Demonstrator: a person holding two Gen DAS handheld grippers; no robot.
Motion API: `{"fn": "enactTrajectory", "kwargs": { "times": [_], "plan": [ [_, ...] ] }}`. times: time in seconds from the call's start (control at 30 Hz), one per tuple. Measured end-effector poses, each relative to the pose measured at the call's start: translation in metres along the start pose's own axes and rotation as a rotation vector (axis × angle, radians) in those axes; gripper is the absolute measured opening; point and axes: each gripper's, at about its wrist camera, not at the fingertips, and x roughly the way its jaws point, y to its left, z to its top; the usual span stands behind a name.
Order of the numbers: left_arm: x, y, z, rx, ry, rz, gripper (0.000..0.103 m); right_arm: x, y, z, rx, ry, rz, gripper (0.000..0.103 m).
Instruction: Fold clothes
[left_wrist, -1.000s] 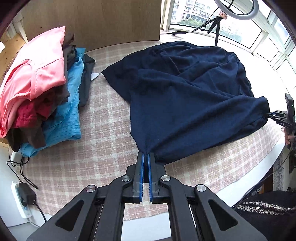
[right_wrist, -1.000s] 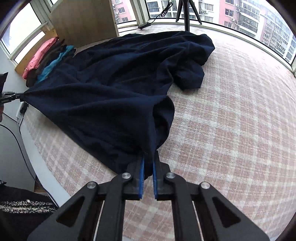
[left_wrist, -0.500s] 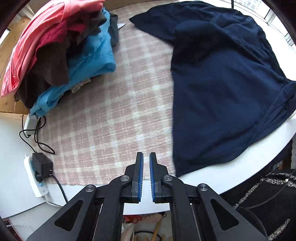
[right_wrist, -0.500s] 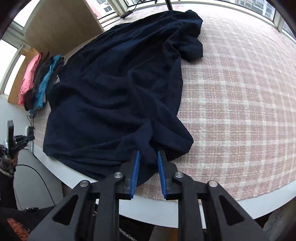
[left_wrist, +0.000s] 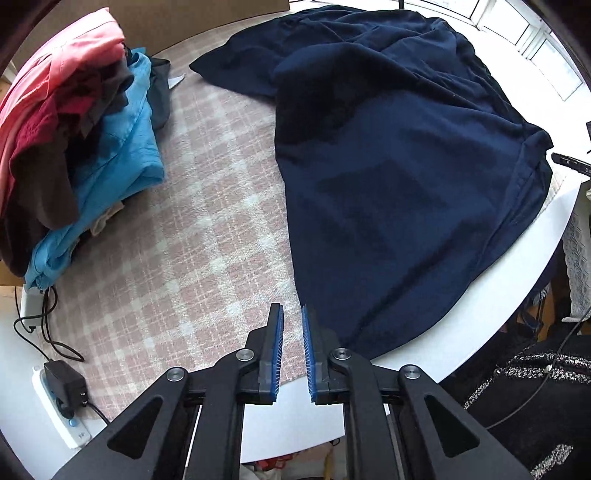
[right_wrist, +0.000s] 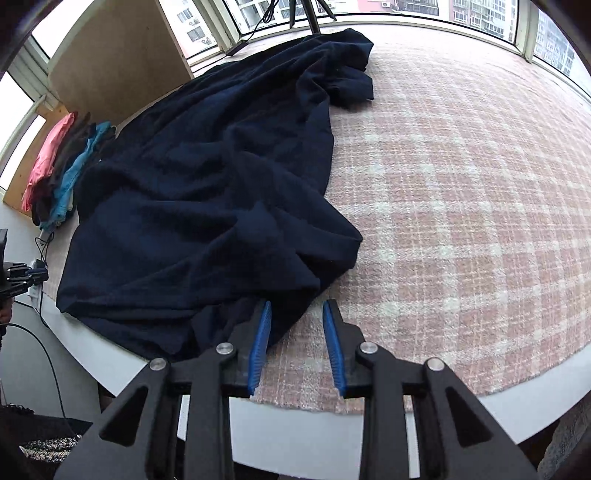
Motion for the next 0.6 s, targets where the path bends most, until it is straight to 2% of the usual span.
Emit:
{"fn": "enactTrajectory", "kwargs": {
  "times": [0.07,0.1,0.13,0.2,0.3,0.4,0.47,0.53,0.6],
  "plan": [
    [-0.001,0.002,-0.009,-0.019,-0.002,0.004,0.011,0.007,0.002,0.007,-0.003,-0.001,0.024,0.028],
    [-0.001,0.002,-0.015,-0.025,-0.003,0.013,0.011,0.009,0.004,0.009,0.0,0.004,0.036,0.021],
    [-0.002,0.003,-0.021,-0.034,-0.001,0.023,0.011,0.01,0.005,0.01,0.004,0.009,0.048,0.004],
    [-0.002,0.002,-0.033,-0.059,0.001,0.035,0.011,0.004,0.011,0.004,-0.02,0.01,0.028,0.004],
    [-0.01,0.0,-0.055,-0.099,-0.026,0.033,0.011,-0.037,0.017,-0.018,-0.067,-0.028,-0.031,0.004],
    [-0.017,-0.007,-0.075,-0.131,-0.066,0.024,0.017,-0.088,-0.001,-0.048,0.008,-0.089,-0.032,0.004],
    [-0.016,-0.015,-0.085,-0.132,-0.08,0.015,0.02,-0.1,-0.017,-0.067,0.066,-0.077,-0.064,0.004],
    [-0.007,-0.024,-0.088,-0.11,-0.078,0.009,0.022,-0.089,-0.022,-0.076,0.062,-0.021,-0.108,0.004],
    [0.003,-0.033,-0.087,-0.088,-0.073,0.004,0.022,-0.075,-0.021,-0.073,0.061,0.015,-0.108,0.004]
  ]
}}
